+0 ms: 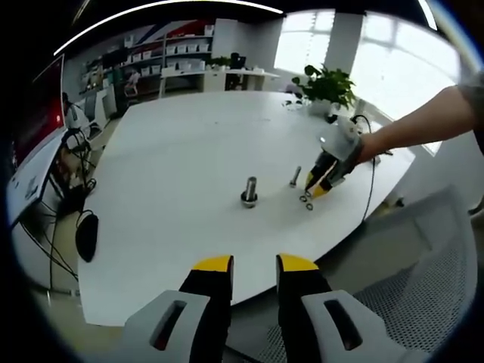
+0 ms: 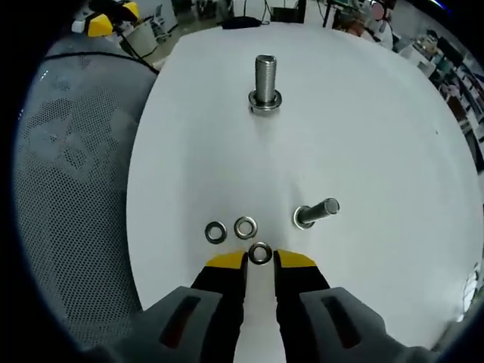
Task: Place the washer onto the threaded stud by aligning its center hole with the stud, sliding it down to the base, and recovering from edge contact or off-axis alignment until the washer reaches the visible bottom stop.
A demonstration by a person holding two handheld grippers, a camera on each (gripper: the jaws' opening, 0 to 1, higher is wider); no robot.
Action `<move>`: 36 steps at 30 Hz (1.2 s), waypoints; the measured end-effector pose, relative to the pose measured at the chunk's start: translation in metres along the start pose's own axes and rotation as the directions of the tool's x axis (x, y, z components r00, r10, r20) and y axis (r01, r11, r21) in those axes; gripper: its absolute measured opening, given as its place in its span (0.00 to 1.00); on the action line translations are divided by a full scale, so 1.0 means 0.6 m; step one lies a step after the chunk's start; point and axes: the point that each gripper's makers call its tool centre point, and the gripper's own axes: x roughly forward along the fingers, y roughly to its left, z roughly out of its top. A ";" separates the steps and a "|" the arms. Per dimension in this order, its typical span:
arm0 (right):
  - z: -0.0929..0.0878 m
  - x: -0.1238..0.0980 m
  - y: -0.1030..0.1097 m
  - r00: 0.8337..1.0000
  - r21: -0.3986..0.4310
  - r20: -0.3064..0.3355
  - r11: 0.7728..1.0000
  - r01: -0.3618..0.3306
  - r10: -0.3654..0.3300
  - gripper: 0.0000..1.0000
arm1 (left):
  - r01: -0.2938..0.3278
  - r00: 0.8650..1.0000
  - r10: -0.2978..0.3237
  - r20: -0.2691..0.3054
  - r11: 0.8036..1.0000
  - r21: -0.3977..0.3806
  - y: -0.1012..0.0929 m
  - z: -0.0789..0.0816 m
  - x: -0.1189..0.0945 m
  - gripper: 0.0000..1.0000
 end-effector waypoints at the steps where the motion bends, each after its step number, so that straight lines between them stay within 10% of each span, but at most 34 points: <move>1: 0.001 0.000 0.000 1.000 -0.005 -0.014 1.000 -0.002 0.002 0.15 | 0.000 1.000 0.000 0.000 1.000 -0.001 0.000 0.000 0.000 0.20; 10: 0.001 0.003 0.000 0.990 -0.033 -0.142 0.999 0.005 -0.010 0.14 | 0.002 1.000 -0.002 -0.001 1.000 0.001 -0.001 0.000 -0.001 0.20; 30: 0.002 0.000 0.003 0.992 0.044 -0.104 0.996 0.078 -0.073 0.13 | 0.030 0.998 -0.029 0.058 0.999 -0.015 -0.008 0.016 -0.007 0.19; 36: -0.002 0.000 -0.003 0.996 0.170 -0.036 0.982 0.084 -0.079 0.13 | 0.022 1.000 -0.022 -0.002 1.000 0.001 -0.009 -0.002 0.002 0.20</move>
